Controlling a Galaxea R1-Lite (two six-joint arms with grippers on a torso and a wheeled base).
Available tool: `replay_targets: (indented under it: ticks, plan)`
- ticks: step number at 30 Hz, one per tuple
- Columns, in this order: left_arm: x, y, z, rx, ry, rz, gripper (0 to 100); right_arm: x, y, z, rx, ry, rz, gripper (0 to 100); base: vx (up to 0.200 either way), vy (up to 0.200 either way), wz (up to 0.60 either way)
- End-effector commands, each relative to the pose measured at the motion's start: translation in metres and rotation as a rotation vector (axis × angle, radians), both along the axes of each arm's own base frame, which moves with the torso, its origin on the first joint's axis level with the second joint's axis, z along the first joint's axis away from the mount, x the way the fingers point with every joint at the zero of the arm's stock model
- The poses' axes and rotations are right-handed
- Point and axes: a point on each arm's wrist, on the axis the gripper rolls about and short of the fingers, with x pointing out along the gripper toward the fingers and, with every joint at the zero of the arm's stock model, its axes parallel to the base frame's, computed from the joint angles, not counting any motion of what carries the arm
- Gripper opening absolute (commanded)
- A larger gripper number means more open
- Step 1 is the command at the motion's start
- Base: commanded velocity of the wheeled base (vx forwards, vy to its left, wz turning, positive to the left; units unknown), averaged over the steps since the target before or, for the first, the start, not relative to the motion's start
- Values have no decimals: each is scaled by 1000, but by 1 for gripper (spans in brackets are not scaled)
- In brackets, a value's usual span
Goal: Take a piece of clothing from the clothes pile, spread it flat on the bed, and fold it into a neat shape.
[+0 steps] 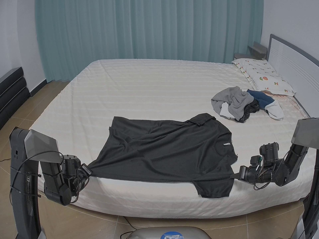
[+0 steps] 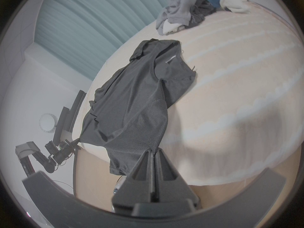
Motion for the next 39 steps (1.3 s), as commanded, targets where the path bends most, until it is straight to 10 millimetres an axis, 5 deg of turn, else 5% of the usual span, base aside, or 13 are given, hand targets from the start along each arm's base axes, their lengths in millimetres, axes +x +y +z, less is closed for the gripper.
replay_targets:
  ticks: [1, 12, 29, 30, 31, 39]
  plan:
    - [-3, -5, 1, 3, 6, -16, 0, -5, -11, 18, -14, -45, -20, 0, 0, 0, 0]
    - [-35, -18, -4, 123, 104, -139, 0, -45, -35, 3, -77, 58, -22, 0, 0, 0, 0]
    - [-48, -29, -8, 157, 151, -205, 0, -47, -41, -13, -113, 99, -9, 0, 0, 0, 0]
    - [-48, -29, -8, 157, 151, -205, 100, -47, -41, -13, -113, 99, -9, 0, 0, 0, 0]
    - [-48, -29, -8, 157, 151, -205, 100, -47, -41, -13, -113, 99, -9, 100, 0, 0, 0]
    - [-44, -29, -1, 144, 117, -198, 100, -39, -44, -6, -84, 47, -34, 100, 0, 0, 0]
